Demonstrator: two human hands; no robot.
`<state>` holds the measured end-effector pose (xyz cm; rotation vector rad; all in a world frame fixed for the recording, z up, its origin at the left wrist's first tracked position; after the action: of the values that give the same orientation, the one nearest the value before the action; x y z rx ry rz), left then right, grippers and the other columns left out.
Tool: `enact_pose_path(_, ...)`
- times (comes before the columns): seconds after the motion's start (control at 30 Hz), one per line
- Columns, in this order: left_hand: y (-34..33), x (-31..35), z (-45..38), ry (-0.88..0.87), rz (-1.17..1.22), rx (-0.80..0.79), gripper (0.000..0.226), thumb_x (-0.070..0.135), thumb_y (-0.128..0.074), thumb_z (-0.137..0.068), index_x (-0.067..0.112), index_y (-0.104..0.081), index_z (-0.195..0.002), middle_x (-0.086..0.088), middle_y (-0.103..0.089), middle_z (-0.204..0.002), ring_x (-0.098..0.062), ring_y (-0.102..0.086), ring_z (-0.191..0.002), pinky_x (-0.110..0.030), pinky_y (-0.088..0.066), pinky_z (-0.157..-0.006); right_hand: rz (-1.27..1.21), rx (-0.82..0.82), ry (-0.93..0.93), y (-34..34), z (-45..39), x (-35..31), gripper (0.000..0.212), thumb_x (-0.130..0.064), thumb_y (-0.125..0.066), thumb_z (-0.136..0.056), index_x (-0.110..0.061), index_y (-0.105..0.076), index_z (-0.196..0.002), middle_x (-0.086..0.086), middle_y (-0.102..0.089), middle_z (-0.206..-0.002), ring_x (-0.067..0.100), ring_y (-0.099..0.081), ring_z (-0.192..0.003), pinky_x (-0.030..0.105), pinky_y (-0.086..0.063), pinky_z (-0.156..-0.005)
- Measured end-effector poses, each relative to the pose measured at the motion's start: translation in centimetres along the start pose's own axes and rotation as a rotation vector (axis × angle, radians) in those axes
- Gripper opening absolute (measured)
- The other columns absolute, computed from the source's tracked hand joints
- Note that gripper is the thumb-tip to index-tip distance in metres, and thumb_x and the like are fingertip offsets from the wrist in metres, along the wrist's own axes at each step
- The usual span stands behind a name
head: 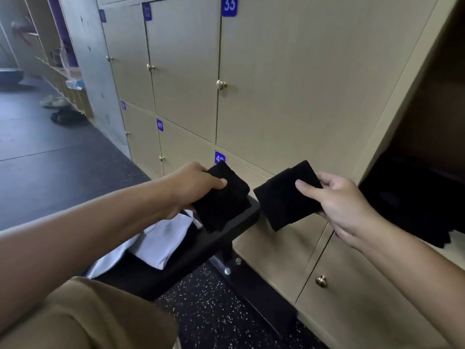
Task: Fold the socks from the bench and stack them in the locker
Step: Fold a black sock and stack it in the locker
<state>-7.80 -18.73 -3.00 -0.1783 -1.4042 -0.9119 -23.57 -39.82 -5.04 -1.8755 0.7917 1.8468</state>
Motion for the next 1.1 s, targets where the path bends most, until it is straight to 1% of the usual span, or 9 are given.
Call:
enact_pose_path(0.1, -2.8, 0.5, 0.0, 0.051, 0.082, -0.059, 0.029, 0.025, -0.061, -0.102, 0.001, -0.068, -0.115, -0.019, -0.076, -0.106, -0.033, -0.075, -0.096, -0.044, -0.062, -0.084, 0.082, 0.149, 0.107, 2.4, 1.2, -0.7, 0.010, -0.013, -0.071, -0.094, -0.022, -0.073, -0.097, -0.007, -0.079, -0.091, 0.008, -0.074, -0.089, 0.025, -0.053, -0.082)
enact_pose_path(0.2, -5.8, 1.2, -0.1, 0.127, 0.247, -0.128, 0.028, 0.025, -0.058, -0.103, 0.003, -0.067, -0.117, -0.017, -0.076, -0.107, -0.031, -0.074, -0.099, -0.038, -0.061, -0.076, 0.209, 0.269, 0.221, 4.1, 2.2, -1.3, 0.009, -0.015, -0.071, -0.093, -0.023, -0.072, -0.093, -0.009, -0.077, -0.085, 0.007, -0.073, -0.084, 0.024, -0.055, -0.074)
enact_pose_path(0.3, -8.6, 2.1, -0.4, 0.187, 0.428, -0.197, 0.028, 0.024, -0.057, -0.104, 0.002, -0.068, -0.118, -0.016, -0.076, -0.110, -0.029, -0.073, -0.103, -0.039, -0.059, -0.087, 0.379, 0.336, 0.349, 5.3, 3.1, -1.7, 0.004, -0.020, -0.071, -0.093, -0.023, -0.072, -0.096, -0.013, -0.073, -0.084, 0.004, -0.070, -0.084, 0.026, -0.058, -0.074)
enact_pose_path(0.47, -11.0, 3.2, -0.9, 0.224, 0.576, -0.268, 0.038, 0.033, -0.061, -0.102, 0.005, -0.068, -0.126, -0.016, -0.076, -0.115, -0.029, -0.072, -0.109, -0.042, -0.055, -0.101, 0.771, 0.359, 0.715, 5.4, 5.3, -2.5, 0.008, -0.018, -0.072, -0.093, -0.018, -0.072, -0.100, -0.024, -0.060, -0.084, 0.004, -0.060, -0.086, 0.016, -0.047, -0.076)
enact_pose_path(0.57, -11.7, 4.5, 0.1, 0.215, 0.649, -0.332, 0.039, 0.039, -0.057, -0.103, 0.007, -0.069, -0.124, -0.015, -0.076, -0.116, -0.026, -0.074, -0.105, -0.037, -0.059, -0.088, 0.954, 0.290, 0.933, 5.3, 6.3, -2.5, 0.018, -0.004, -0.075, -0.088, -0.012, -0.075, -0.105, -0.010, -0.070, -0.096, 0.012, -0.060, -0.091, 0.022, -0.049, -0.083)
enact_pose_path(0.7, -12.3, 5.8, 2.0, 0.134, 0.619, -0.425, 0.039, 0.040, -0.062, -0.098, 0.009, -0.074, -0.117, -0.012, -0.076, -0.116, -0.023, -0.074, -0.102, -0.035, -0.055, -0.089, 1.067, 0.219, 1.141, 5.6, 7.6, -2.1, 0.024, 0.002, -0.074, -0.089, -0.005, -0.075, -0.112, 0.002, -0.073, -0.114, 0.022, -0.065, -0.097, 0.028, -0.053, -0.091)
enact_pose_path(0.87, -12.7, 6.5, 4.1, 0.052, 0.582, -0.298, 0.029, 0.024, -0.068, -0.096, 0.004, -0.073, -0.117, -0.016, -0.077, -0.110, -0.028, -0.075, -0.097, -0.037, -0.057, -0.086, 1.074, 0.144, 1.178, 6.9, 8.6, -2.5, 0.020, -0.014, -0.066, -0.099, -0.004, -0.073, -0.116, 0.005, -0.071, -0.121, 0.026, -0.065, -0.103, 0.036, -0.054, -0.090)
enact_pose_path(0.97, -12.8, 7.3, 5.1, -0.010, 0.553, -0.222, 0.027, 0.025, -0.070, -0.095, 0.006, -0.074, -0.114, -0.014, -0.079, -0.104, -0.030, -0.076, -0.098, -0.041, -0.059, -0.092, 1.015, 0.139, 1.105, 7.5, 9.2, -3.3, 0.038, -0.037, -0.058, -0.102, -0.005, -0.072, -0.118, 0.005, -0.069, -0.125, 0.024, -0.061, -0.114, 0.035, -0.048, -0.102)
enact_pose_path(1.1, -13.7, 8.4, 5.9, -0.092, 0.602, -0.173, 0.024, 0.024, -0.070, -0.095, 0.010, -0.071, -0.115, -0.011, -0.079, -0.105, -0.027, -0.076, -0.097, -0.037, -0.059, -0.085, 0.837, 0.221, 0.935, 8.7, 9.9, -4.5, 0.057, -0.054, -0.037, -0.104, -0.012, -0.063, -0.132, -0.001, -0.060, -0.137, 0.014, -0.050, -0.131, 0.029, -0.036, -0.112)
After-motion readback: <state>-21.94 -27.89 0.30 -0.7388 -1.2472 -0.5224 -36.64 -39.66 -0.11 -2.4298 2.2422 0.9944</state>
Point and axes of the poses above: each hand's wrist, its own z-axis away from the middle knuckle, its own y-axis out of the back of the hand, x = y × z, the point moved 2 cm from there along -z, towards the middle knuckle
